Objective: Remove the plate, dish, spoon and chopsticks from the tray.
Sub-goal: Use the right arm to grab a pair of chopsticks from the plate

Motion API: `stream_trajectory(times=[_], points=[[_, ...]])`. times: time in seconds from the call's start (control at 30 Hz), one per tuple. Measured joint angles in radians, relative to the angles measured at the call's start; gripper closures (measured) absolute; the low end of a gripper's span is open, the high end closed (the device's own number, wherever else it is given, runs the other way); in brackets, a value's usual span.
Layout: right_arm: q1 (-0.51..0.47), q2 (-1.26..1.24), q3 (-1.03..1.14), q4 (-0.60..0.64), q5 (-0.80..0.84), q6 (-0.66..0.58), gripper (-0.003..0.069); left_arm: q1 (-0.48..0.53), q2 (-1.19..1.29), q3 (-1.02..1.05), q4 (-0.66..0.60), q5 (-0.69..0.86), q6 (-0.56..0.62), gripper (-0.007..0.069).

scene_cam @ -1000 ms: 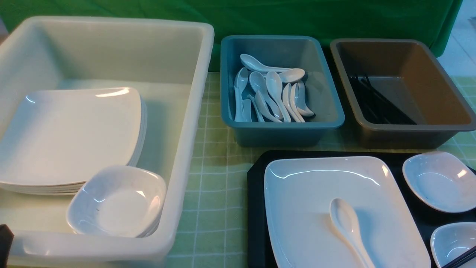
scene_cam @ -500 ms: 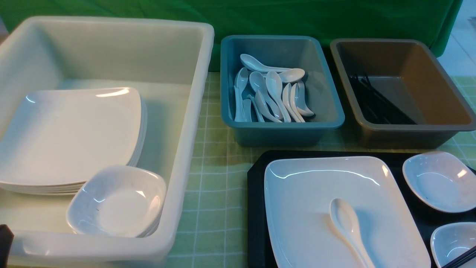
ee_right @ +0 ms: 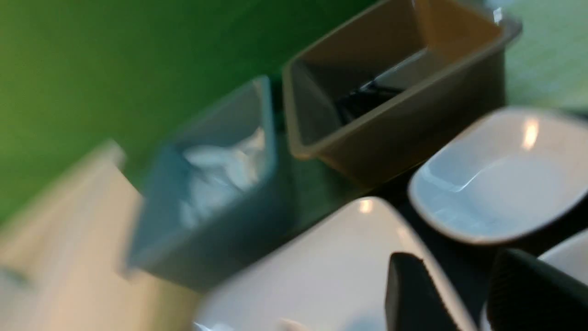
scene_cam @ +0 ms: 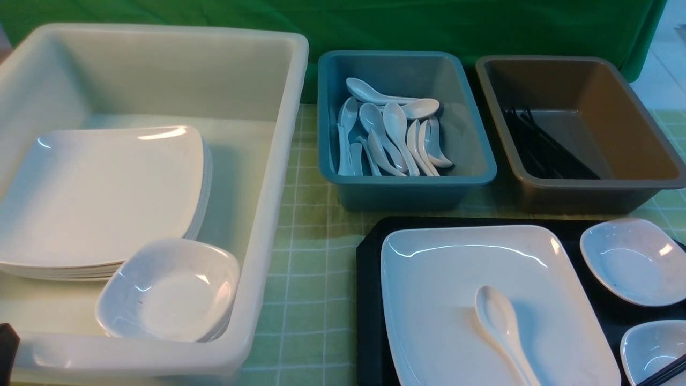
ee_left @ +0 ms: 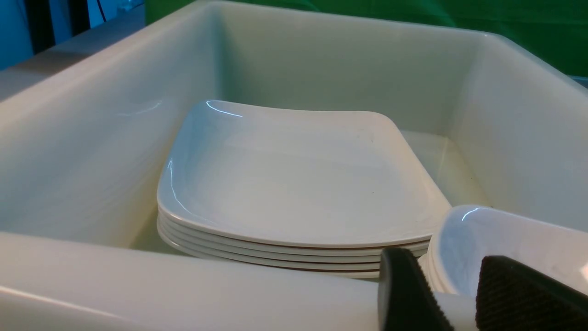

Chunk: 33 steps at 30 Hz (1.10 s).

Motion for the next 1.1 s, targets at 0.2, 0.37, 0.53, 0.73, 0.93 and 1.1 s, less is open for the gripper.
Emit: stream_trajectory(times=[0.2, 0.37, 0.53, 0.73, 0.93, 1.1], points=[[0.0, 0.0, 0.0, 0.026, -0.022, 0.208, 0.0417, 0.0, 0.0, 0.0, 0.0, 0.0, 0.0, 0.0403], [0.02, 0.002, -0.024, 0.026, -0.095, 0.189, 0.0526, 0.0, 0.0, 0.0, 0.0, 0.0, -0.003, 0.0403], [0.029, 0.165, -0.265, -0.048, 0.096, 0.003, 0.0635, 0.0, 0.0, 0.0, 0.0, 0.0, -0.002, 0.0403], [0.029, 0.552, -0.514, -0.241, 0.491, -0.051, 0.061, 0.0, 0.0, 0.0, 0.0, 0.0, -0.002, 0.0403], [0.029, 0.953, -0.558, -0.267, 0.541, -0.035, 0.0502, 0.0, 0.0, 0.0, 0.0, 0.0, -0.002, 0.0403], [0.029, 1.201, -0.655, -0.27, 0.535, -0.028, 0.0375, 0.0, 0.0, 0.0, 0.0, -0.001, -0.002, 0.0403]])
